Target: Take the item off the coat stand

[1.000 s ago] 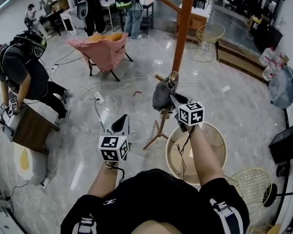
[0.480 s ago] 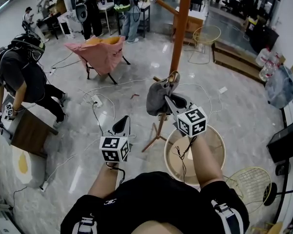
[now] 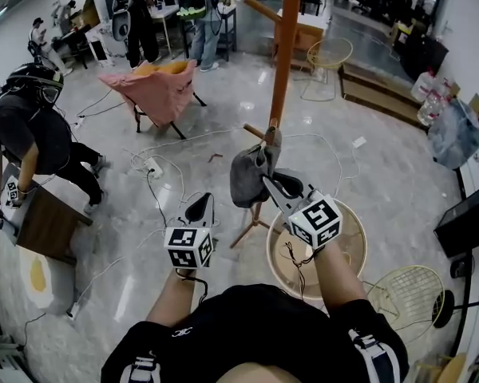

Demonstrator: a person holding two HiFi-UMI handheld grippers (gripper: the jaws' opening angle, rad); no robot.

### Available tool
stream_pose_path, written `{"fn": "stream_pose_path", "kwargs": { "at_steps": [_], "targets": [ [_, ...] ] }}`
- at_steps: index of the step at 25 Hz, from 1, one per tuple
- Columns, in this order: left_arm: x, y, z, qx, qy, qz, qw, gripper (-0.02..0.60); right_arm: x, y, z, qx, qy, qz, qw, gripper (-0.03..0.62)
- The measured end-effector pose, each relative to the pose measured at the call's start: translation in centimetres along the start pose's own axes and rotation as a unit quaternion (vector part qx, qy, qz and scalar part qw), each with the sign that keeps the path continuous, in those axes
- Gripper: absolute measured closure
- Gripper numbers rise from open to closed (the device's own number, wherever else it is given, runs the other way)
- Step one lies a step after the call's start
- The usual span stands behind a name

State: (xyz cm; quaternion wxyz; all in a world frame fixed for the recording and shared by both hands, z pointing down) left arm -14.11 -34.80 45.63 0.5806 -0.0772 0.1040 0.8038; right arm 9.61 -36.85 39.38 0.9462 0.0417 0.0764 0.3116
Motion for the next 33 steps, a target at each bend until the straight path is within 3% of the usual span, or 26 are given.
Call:
{"fn": "stream_pose_path", "kwargs": {
  "at_steps": [4,11,21,33],
  "targets": [
    [0.0,-0.2,0.5,0.0,0.002,0.006,1.0,0.569,0.5,1.0,3.4,-0.021,0.02,0.008,1.0,0.539],
    [-0.1,-1.6,1.0,-0.004,0.007,0.02,0.9998,0.569,2.0,1.1,8.3,-0.088,0.045,0.061,0.993,0.54],
    [0.3,-2.3,1.0,-0.011,0.009,0.028,0.9995,0.569,3.2,0.9,9.1,-0.081,0.063,0.094,0.99,0.54],
    [0.4,-1.7,1.0,-0.015,0.012,0.026,0.9995,0.569,2.6,1.5,8.6,-0.083,0.034,0.076,0.993,0.54]
  ]
}}
Point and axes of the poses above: the fingertips, and each gripper's own axes: x backward along the fingers, y to its left, z out of its underside, the point moved 9 cm from there along x, backward along the fingers, and after that the axes turned 8 degrees about -z, right-handed, at the moved point
